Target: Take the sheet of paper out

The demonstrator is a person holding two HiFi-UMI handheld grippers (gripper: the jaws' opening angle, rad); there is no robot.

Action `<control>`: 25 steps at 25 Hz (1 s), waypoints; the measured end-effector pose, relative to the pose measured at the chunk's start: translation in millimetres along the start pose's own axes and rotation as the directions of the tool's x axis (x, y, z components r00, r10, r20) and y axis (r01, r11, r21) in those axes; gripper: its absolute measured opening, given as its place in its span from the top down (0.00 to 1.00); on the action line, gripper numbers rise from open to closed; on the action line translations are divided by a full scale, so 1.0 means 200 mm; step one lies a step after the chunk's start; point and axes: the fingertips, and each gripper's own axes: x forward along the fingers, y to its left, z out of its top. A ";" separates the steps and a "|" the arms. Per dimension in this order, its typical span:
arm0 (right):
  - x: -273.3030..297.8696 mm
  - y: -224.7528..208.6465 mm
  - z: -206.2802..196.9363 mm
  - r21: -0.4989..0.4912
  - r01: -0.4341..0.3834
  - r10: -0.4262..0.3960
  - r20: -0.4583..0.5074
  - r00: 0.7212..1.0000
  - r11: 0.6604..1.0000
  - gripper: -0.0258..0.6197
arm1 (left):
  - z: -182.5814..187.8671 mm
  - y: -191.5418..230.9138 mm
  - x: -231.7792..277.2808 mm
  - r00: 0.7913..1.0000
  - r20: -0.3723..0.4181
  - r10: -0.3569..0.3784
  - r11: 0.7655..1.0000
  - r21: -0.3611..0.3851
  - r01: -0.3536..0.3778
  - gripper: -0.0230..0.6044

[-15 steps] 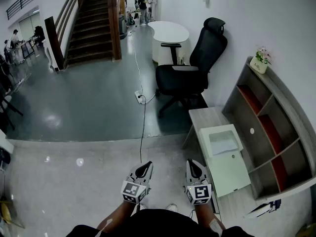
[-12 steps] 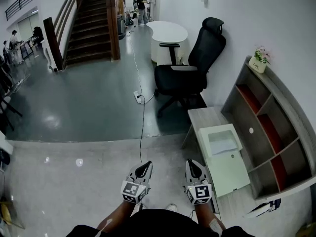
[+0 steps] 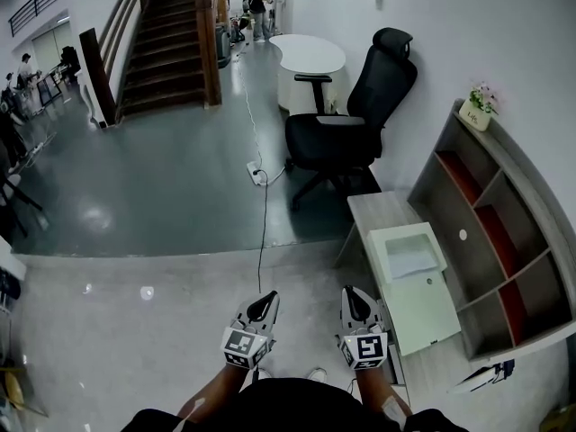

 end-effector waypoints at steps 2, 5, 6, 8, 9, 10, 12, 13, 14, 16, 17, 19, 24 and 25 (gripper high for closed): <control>0.01 0.03 0.02 -0.007 -0.009 0.009 0.013 1.000 1.000 0.92 | 0.00 0.02 -0.01 1.000 0.001 -0.005 1.000 0.003 0.005 0.95; 0.01 0.08 0.02 -0.008 -0.013 0.014 0.016 1.000 1.000 0.92 | 0.00 0.05 -0.04 1.000 -0.006 -0.014 1.000 -0.011 0.014 0.95; 0.02 0.09 0.01 -0.009 -0.010 0.010 0.014 1.000 1.000 0.92 | 0.00 0.06 -0.05 1.000 -0.009 -0.018 1.000 -0.016 0.018 0.95; 0.02 0.13 0.01 -0.006 0.002 -0.002 0.011 1.000 1.000 0.92 | -0.01 0.09 -0.07 0.999 -0.006 -0.032 0.999 -0.015 0.032 0.95; 0.02 0.15 0.01 -0.008 0.010 -0.010 0.011 1.000 1.000 0.92 | -0.02 0.11 -0.09 0.999 -0.006 -0.040 0.999 -0.016 0.040 0.95; 0.02 0.17 0.01 -0.014 0.019 -0.018 0.010 1.000 1.000 0.92 | -0.02 0.12 -0.10 0.999 -0.006 -0.045 0.999 -0.022 0.045 0.95; 0.01 0.20 0.02 -0.022 0.034 -0.034 0.006 0.999 0.999 0.92 | 0.00 0.14 -0.13 0.999 -0.001 -0.044 0.998 -0.039 0.044 0.95; 0.01 0.21 0.02 -0.022 0.039 -0.039 0.004 0.999 0.999 0.92 | 0.01 0.16 -0.14 0.999 0.005 -0.042 0.998 -0.044 0.042 0.95; 0.01 0.23 0.02 -0.022 0.041 -0.041 0.003 0.999 0.999 0.92 | 0.02 0.17 -0.14 0.999 0.011 -0.041 0.998 -0.046 0.041 0.95; 0.02 0.25 0.03 -0.021 0.040 -0.040 0.003 0.999 0.999 0.92 | 0.05 0.19 -0.14 0.999 0.022 -0.042 0.998 -0.046 0.043 0.95; 0.01 0.26 0.03 -0.022 0.037 -0.037 0.002 0.999 0.999 0.92 | 0.06 0.19 -0.14 0.999 0.027 -0.046 0.998 -0.042 0.047 0.95; 0.01 0.28 0.02 -0.015 0.027 -0.027 -0.005 1.000 1.000 0.92 | 0.06 0.19 -0.13 0.998 0.030 -0.052 0.998 -0.035 0.053 0.95; 0.02 0.27 -0.02 0.015 0.010 -0.010 -0.012 1.000 1.000 0.92 | 0.02 0.20 -0.10 0.999 0.016 -0.044 0.998 -0.040 0.045 0.95; 0.04 0.26 -0.03 0.017 0.009 -0.009 -0.014 1.000 1.000 0.92 | 0.01 0.20 -0.08 0.999 0.015 -0.044 0.998 -0.036 0.044 0.95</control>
